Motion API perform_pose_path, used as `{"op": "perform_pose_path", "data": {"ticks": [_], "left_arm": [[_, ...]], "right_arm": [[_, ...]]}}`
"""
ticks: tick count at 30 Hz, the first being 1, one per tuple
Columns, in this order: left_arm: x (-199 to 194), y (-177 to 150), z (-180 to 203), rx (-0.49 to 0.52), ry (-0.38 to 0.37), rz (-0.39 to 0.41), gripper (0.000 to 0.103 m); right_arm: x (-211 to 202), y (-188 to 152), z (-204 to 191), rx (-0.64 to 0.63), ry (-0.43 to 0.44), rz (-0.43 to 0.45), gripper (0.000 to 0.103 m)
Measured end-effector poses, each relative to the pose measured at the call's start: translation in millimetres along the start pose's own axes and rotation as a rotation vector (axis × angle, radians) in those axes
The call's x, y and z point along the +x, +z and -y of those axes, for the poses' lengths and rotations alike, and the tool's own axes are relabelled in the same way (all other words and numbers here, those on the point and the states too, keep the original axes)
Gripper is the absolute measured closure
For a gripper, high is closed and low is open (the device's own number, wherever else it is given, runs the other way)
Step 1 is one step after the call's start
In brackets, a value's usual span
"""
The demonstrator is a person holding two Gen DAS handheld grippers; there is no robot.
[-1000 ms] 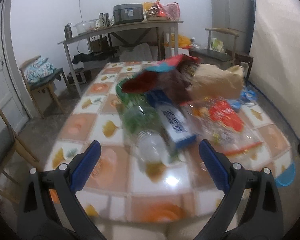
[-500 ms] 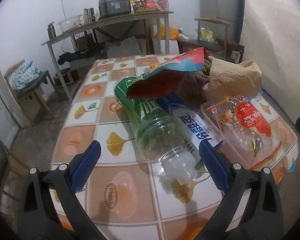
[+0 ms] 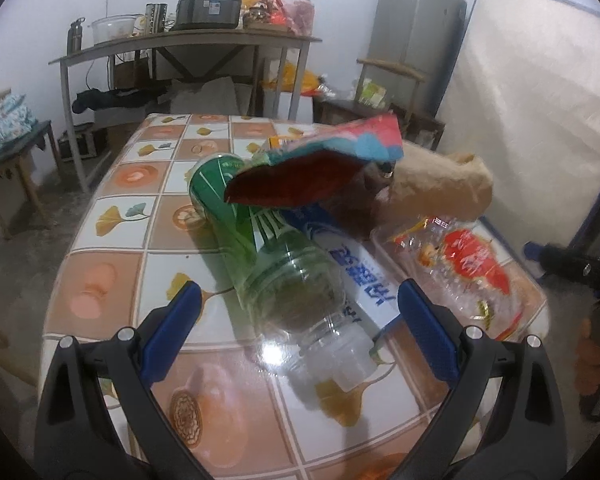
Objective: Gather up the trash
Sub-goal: 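Grasp the red snack bag with the left tool while the right tool approaches the green bottle, then lift the red snack bag with the left tool while the right tool grasps the green bottle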
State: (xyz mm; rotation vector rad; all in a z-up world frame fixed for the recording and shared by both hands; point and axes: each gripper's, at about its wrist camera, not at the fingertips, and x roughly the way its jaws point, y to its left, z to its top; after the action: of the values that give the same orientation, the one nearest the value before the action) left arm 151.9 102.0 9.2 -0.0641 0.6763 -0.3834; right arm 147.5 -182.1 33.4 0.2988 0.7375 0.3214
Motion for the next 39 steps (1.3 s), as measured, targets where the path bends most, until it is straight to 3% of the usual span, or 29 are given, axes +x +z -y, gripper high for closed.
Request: {"op": "perform_pose_path", "data": {"ticks": [8,11,15,16,19,21,22,26,33,39], "left_arm": [[10,25,-27,-0.085,-0.025,0.000,0.008],[4,46,-24,-0.033,-0.043,0.053,0.008],[-4,68,12,0.256,-0.084,0.081,0.009],[-5,71,26,0.371,-0.080,0.092,0.009],[4,66,58,0.650,0.007,0.116,0.009],[20,60,70,0.763,0.080,0.107,0.032],[32,57,73,0.806,0.124,0.089,0.037],[67,58,68,0.811,0.181,0.019,0.069],[73,62,63,0.772,0.255,0.061,0.090],[45,75,62,0.701,0.307,0.164,0.098]], "right_arm": [[-1,14,-14,-0.020,-0.048,0.026,0.006],[-7,17,-10,0.013,-0.056,0.054,0.006],[-3,17,-3,0.055,-0.060,0.054,0.006],[-3,17,-1,0.059,-0.062,0.055,0.006],[-4,19,3,0.068,-0.074,0.070,0.006],[-5,20,6,0.081,-0.075,0.084,0.006],[-5,21,8,0.090,-0.074,0.089,0.006],[-3,21,12,0.103,-0.073,0.096,0.006],[-2,22,19,0.102,-0.076,0.080,0.006],[2,15,18,0.071,-0.065,0.040,0.006]]}}
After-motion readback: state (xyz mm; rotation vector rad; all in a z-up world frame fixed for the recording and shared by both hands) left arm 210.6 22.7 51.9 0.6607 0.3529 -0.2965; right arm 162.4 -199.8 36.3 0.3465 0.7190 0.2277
